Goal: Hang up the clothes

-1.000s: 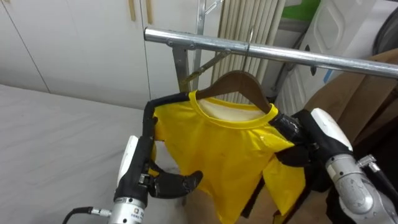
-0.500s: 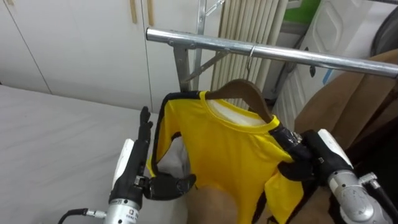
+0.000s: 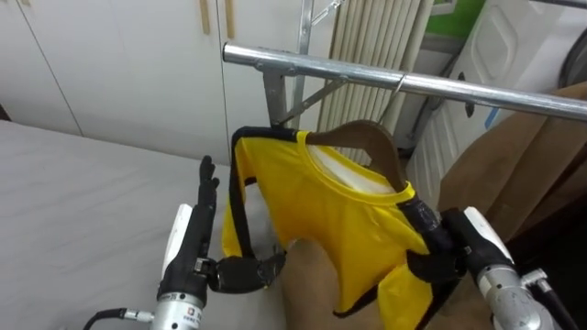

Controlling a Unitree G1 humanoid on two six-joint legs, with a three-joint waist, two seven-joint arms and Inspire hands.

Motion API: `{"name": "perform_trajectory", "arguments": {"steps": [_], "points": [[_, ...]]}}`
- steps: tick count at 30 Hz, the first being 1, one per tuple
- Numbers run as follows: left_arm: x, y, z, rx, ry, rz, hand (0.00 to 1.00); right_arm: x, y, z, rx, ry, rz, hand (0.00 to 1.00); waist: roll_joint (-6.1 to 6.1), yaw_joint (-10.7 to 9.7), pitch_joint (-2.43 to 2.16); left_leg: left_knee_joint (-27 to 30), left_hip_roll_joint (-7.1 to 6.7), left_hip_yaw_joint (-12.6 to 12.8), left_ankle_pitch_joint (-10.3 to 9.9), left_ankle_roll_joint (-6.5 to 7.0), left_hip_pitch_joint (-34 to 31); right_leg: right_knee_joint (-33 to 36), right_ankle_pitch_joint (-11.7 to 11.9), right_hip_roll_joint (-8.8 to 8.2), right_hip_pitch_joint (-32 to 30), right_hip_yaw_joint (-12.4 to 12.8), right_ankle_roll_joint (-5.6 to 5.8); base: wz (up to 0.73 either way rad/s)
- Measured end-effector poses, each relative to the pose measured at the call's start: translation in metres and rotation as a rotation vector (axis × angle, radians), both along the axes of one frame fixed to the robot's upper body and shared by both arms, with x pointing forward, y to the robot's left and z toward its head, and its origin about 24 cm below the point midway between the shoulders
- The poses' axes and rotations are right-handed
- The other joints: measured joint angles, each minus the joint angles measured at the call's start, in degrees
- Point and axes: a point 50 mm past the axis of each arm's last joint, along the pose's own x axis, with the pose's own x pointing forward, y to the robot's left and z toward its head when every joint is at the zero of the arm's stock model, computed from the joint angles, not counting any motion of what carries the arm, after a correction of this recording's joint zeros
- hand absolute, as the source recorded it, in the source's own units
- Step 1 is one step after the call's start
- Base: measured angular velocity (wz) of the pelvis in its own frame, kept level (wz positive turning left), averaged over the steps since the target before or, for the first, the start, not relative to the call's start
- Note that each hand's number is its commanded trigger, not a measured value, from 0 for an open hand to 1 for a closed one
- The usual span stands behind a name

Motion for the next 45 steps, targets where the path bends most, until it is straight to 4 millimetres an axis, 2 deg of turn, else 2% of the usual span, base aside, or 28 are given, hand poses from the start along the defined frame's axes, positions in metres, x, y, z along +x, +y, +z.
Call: {"name": "perform_trajectory", "arguments": {"steps": [9, 25, 30, 38, 45], "points": [[0.000, 0.000, -0.001, -0.001, 0.004, 0.003, 0.00, -0.004, -0.002, -0.007, -0.001, 0.034, -0.014, 0.00, 0.02, -0.1, 0.02, 0.0, -0.10, 0.0, 0.0, -0.02, 0.9, -0.1, 0.0, -0.05, 0.7, 0.2, -0.03, 0.00], [-0.001, -0.001, -0.002, 0.000, 0.009, 0.001, 0.00, -0.003, -0.003, -0.006, -0.008, 0.017, -0.024, 0.00, 0.20, -0.1, 0.02, 0.0, -0.03, 0.5, 0.0, -0.05, 1.0, -0.7, 0.0, 0.11, 1.0, 0.6, -0.07, -0.01], [-0.001, -0.002, -0.003, -0.001, 0.011, -0.002, 0.00, 0.001, 0.000, 0.003, -0.008, -0.041, -0.031, 0.00, 0.90, -1.4, 0.07, -0.1, 0.03, 1.0, 0.0, -0.04, 1.3, -0.7, 0.1, 0.13, 1.4, 1.0, -0.09, 0.00], [-0.001, 0.000, -0.003, 0.006, 0.013, -0.004, 0.00, 0.005, 0.000, 0.012, 0.015, -0.105, -0.070, 0.00, 1.14, -1.7, 0.11, -0.1, 0.04, 1.8, 0.0, -0.05, 1.4, -0.1, 0.1, 0.21, 0.7, 2.0, -0.09, -0.07], [0.000, 0.008, -0.004, 0.010, 0.016, 0.034, 0.00, 0.008, -0.014, 0.029, 0.075, -0.231, -0.207, 0.00, 1.78, -2.2, 0.19, 0.0, -0.03, 1.8, 0.0, -0.05, 1.3, 0.0, 0.1, 0.21, 0.2, 2.1, -0.09, -0.01]]}}
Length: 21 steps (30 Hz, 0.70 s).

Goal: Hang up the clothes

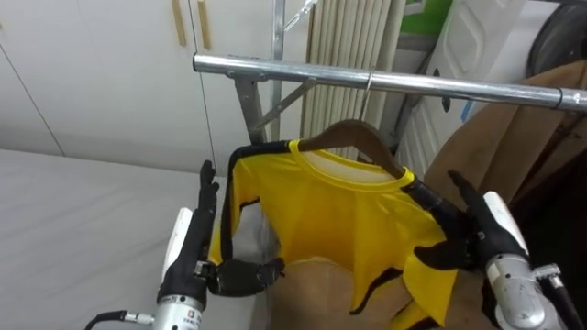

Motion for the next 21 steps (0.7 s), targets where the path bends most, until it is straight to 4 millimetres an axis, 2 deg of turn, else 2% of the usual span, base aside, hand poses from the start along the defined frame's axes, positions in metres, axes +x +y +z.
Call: {"name": "perform_trajectory", "arguments": {"steps": [4, 7, 10, 13, 15, 21], "points": [[0.001, 0.010, 0.002, 0.002, -0.013, 0.049, 0.00, 0.002, -0.005, 0.016, 0.067, -0.103, -0.063, 0.00, 0.42, -1.1, -0.13, 0.0, -0.01, -0.2, 0.0, 0.00, -0.1, 0.1, 0.0, 0.03, -0.1, 0.1, 0.00, 0.00], [0.001, 0.014, 0.003, 0.004, -0.023, 0.081, 0.00, -0.005, -0.008, 0.020, 0.110, -0.148, -0.089, 0.00, 0.65, -2.0, -0.29, 0.0, 0.00, -0.1, 0.0, 0.00, -0.2, 0.1, 0.0, 0.03, -0.2, 0.0, 0.00, 0.00], [0.001, 0.014, 0.003, 0.006, -0.027, 0.094, 0.00, -0.018, -0.016, 0.013, 0.147, -0.135, -0.130, 0.00, 1.01, -2.7, -0.52, 0.0, -0.02, -0.1, 0.0, 0.00, -0.1, 0.1, 0.0, 0.07, 0.1, 0.2, 0.00, -0.04], [0.000, 0.019, 0.002, 0.011, -0.024, 0.121, 0.00, -0.041, -0.029, -0.003, 0.171, -0.085, -0.195, 0.00, 1.26, -2.9, -0.67, 0.0, 0.04, 0.0, 0.0, 0.00, 0.6, 0.2, 0.0, 0.11, 0.7, 0.4, 0.00, -0.02], [-0.004, 0.032, -0.001, 0.018, -0.011, 0.176, 0.00, -0.055, -0.037, -0.012, 0.182, -0.056, -0.238, 0.00, 1.39, -3.1, -0.73, -0.1, 0.09, 0.0, 0.0, 0.00, 1.0, 0.1, 0.0, 0.18, 1.1, 0.5, -0.01, -0.10], [-0.010, 0.052, -0.010, 0.040, 0.025, 0.272, 0.00, -0.069, -0.055, -0.014, 0.186, -0.066, -0.339, 0.00, 1.37, -3.8, -0.70, -0.1, 0.06, 1.5, 0.0, 0.00, 1.3, 0.1, 0.0, 0.28, 0.5, 1.4, 0.00, -0.07]]}}
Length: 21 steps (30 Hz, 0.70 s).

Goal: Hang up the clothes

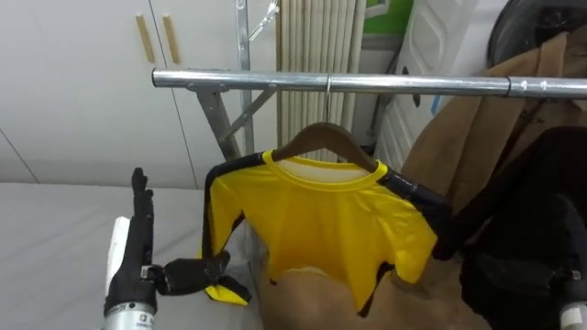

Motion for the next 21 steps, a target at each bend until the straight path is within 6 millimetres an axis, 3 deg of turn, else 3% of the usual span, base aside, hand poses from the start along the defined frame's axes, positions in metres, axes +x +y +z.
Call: {"name": "perform_trajectory", "arguments": {"steps": [7, 11, 17, 21], "points": [[-0.013, 0.021, -0.012, 0.014, 0.047, 0.125, 0.00, -0.028, -0.010, -0.016, 0.004, 0.073, -0.059, 0.00, 0.17, -0.1, -0.01, 0.0, -0.02, 1.2, 0.0, 0.00, 0.4, 0.0, 0.0, 0.12, -0.1, 1.0, 0.10, -0.07], [-0.026, 0.029, -0.035, 0.021, 0.151, 0.184, 0.00, -0.049, -0.009, -0.038, 0.037, 0.167, -0.093, 0.00, 0.99, 0.1, -0.23, 0.0, 0.04, 1.7, 0.0, 0.01, 0.7, 0.3, 0.2, 0.32, 0.1, 1.9, 0.07, -0.11], [-0.051, 0.037, -0.072, 0.023, 0.334, 0.231, 0.00, -0.078, 0.000, -0.067, 0.119, 0.286, -0.122, 0.00, 2.09, 0.0, -0.14, -0.8, 0.09, 1.5, 0.0, 0.01, 1.5, 0.1, 0.2, 0.72, 0.1, 3.0, 0.03, -0.09], [-0.069, 0.040, -0.088, 0.025, 0.427, 0.251, 0.00, -0.095, 0.003, -0.083, 0.203, 0.357, -0.131, 0.00, 2.11, 0.0, -0.02, -0.8, 0.01, 1.5, 0.0, 0.01, 1.5, -0.1, 0.1, 0.73, -0.1, 3.2, 0.14, -0.03]]}}
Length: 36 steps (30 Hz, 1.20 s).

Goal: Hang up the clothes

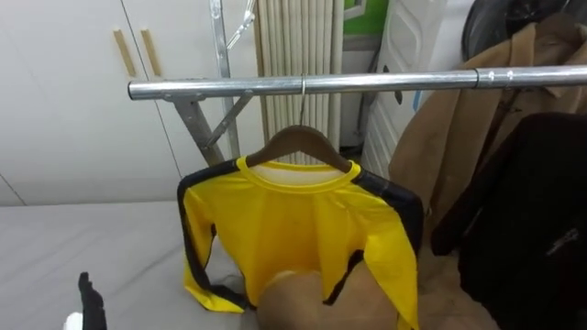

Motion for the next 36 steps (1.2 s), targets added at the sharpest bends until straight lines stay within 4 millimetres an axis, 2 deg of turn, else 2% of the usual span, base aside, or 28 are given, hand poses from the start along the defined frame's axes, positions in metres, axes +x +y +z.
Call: {"name": "perform_trajectory", "arguments": {"steps": [4, 6, 12, 18, 26, 36], "points": [[-0.016, 0.001, -0.017, -0.020, 0.092, 0.031, 0.00, -0.018, 0.005, -0.019, 0.088, 0.079, -0.039, 0.00, -0.04, -0.1, -0.10, 0.0, 0.00, -0.1, 0.0, 0.00, 0.0, 0.0, 0.0, -0.02, 0.1, -0.1, 0.00, 0.00], [-0.030, 0.001, -0.027, -0.027, 0.157, 0.047, 0.00, -0.032, 0.010, -0.030, 0.158, 0.125, -0.079, 0.00, -0.05, -0.1, -0.09, 0.0, 0.00, -0.1, 0.0, 0.00, 0.0, -0.1, 0.0, 0.00, 0.0, 0.0, 0.00, 0.00], [-0.054, 0.003, -0.040, -0.042, 0.259, 0.064, 0.00, -0.068, 0.014, -0.049, 0.263, 0.256, -0.132, 0.00, 0.06, 0.1, -0.31, -0.2, 0.00, -0.1, 0.0, 0.00, -0.1, -0.7, 0.1, 0.00, 0.2, -0.2, -0.02, 0.00], [-0.067, 0.001, -0.055, -0.088, 0.380, 0.054, 0.00, -0.085, 0.029, -0.062, 0.344, 0.352, -0.119, 0.00, -0.12, 0.0, -0.36, -0.2, 0.01, -0.3, 0.0, 0.00, -0.1, -0.7, 0.0, 0.03, 0.2, -0.2, -0.03, 0.00], [-0.074, -0.002, -0.061, -0.117, 0.425, 0.039, 0.00, -0.104, 0.054, -0.074, 0.485, 0.421, -0.091, 0.00, -0.30, -0.1, -0.30, -0.3, -0.08, -0.5, 0.0, 0.01, -0.1, -0.7, 0.1, -0.01, 0.2, -0.1, -0.02, 0.00], [-0.079, -0.006, -0.064, -0.143, 0.450, 0.032, 0.00, -0.112, 0.058, -0.076, 0.526, 0.454, -0.071, 0.00, 0.58, -0.1, -0.43, -0.4, -0.09, -0.8, 0.0, 0.01, 0.1, -0.8, 0.1, 0.03, 0.2, 0.2, -0.02, 0.00]]}}
